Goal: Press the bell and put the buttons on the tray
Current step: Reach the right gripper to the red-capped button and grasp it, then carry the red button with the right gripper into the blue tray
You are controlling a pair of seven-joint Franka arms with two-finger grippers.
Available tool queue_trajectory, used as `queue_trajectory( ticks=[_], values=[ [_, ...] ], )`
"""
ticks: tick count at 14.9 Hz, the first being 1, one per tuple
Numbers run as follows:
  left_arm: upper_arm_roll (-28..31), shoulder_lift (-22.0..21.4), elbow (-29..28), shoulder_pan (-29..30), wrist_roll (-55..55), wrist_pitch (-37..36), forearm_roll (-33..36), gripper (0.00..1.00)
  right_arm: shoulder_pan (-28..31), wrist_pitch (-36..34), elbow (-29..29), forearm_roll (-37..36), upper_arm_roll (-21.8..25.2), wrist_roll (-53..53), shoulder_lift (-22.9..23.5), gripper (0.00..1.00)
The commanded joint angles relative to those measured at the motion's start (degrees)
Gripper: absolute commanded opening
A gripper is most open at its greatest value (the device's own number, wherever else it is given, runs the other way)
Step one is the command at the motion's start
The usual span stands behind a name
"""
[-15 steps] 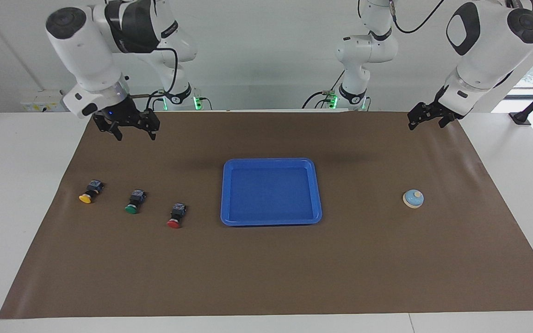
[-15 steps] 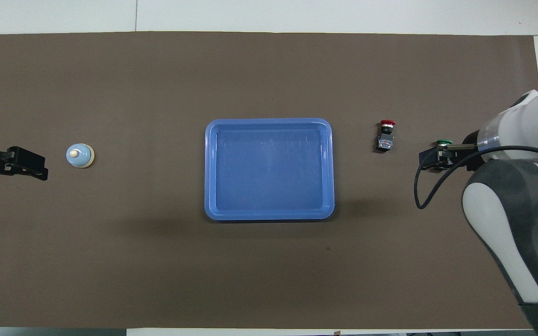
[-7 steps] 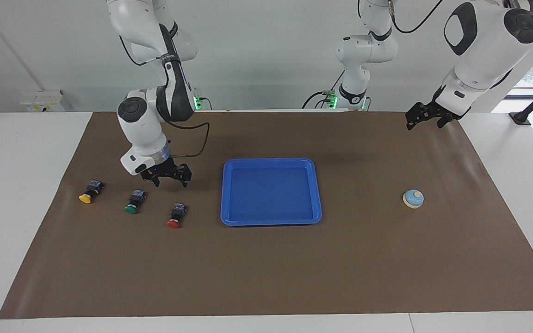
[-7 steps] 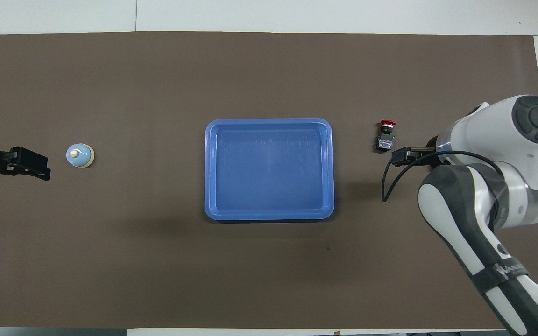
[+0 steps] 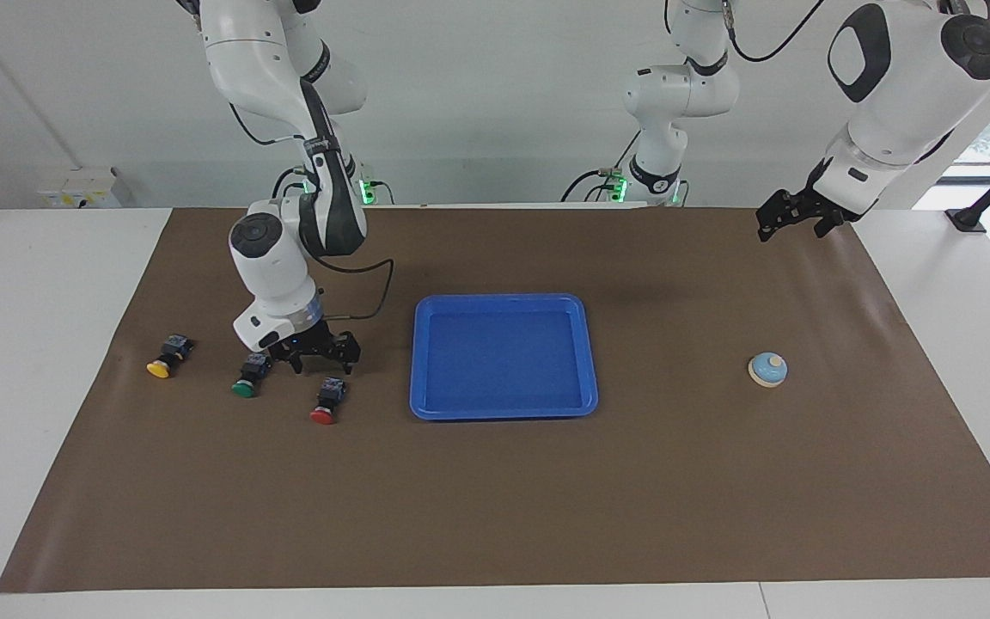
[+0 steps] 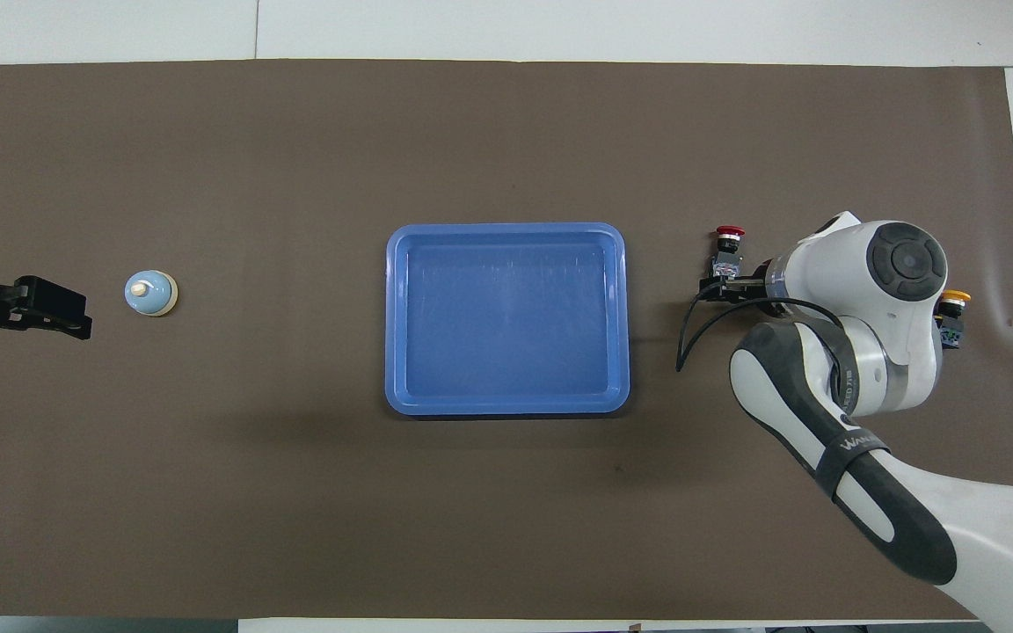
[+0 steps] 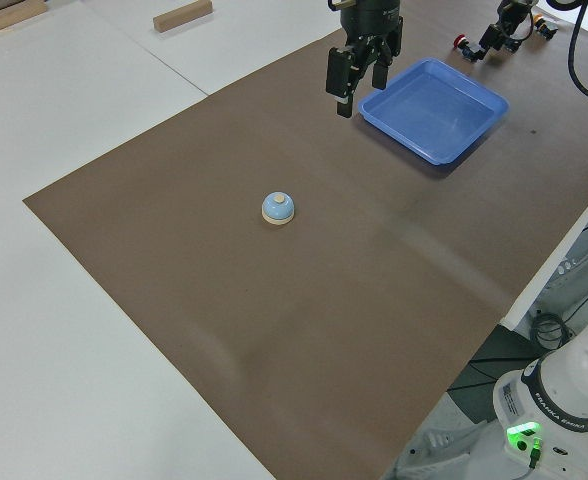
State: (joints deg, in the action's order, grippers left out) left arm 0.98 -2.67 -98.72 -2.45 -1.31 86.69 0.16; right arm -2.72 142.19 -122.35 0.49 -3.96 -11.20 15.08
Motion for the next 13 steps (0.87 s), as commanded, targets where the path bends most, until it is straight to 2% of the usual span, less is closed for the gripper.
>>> queue_trajectory(
  ticks=[1,5,6,7,9,10,13],
  values=[
    [-0.1,-0.7,-0.2,0.3,-0.4,0.2,-0.5,1.00,0.2,1.3,2.6,-1.9,-0.2,-2.6,2.7,1.00],
    [-0.1,-0.7,-0.2,0.3,-0.4,0.2,-0.5,1.00,0.2,1.9,2.9,-1.8,-0.2,-2.8,3.2,0.95],
    [-0.1,-0.7,-0.2,0.3,-0.4,0.1,-0.5,1.00,0.2,1.9,3.0,-1.8,-0.2,-3.0,3.5,0.89],
    [-0.1,-0.7,-0.2,0.3,-0.4,0.2,-0.5,1.00,0.2,1.9,3.0,-1.9,-0.2,-3.8,3.6,0.72],
    [-0.1,-0.7,-0.2,0.3,-0.4,0.2,-0.5,1.00,0.1,1.9,3.0,-1.9,-0.3,-5.4,3.6,0.12],
    [-0.1,-0.7,-0.2,0.3,-0.4,0.2,-0.5,1.00,0.1,1.9,3.1,-1.9,-0.3,-5.6,3.6,0.00],
    [-0.1,-0.7,-0.2,0.3,-0.4,0.2,-0.5,1.00,-0.4,1.0,4.5,-1.9,-0.2,-6.2,3.6,0.00]
  ],
)
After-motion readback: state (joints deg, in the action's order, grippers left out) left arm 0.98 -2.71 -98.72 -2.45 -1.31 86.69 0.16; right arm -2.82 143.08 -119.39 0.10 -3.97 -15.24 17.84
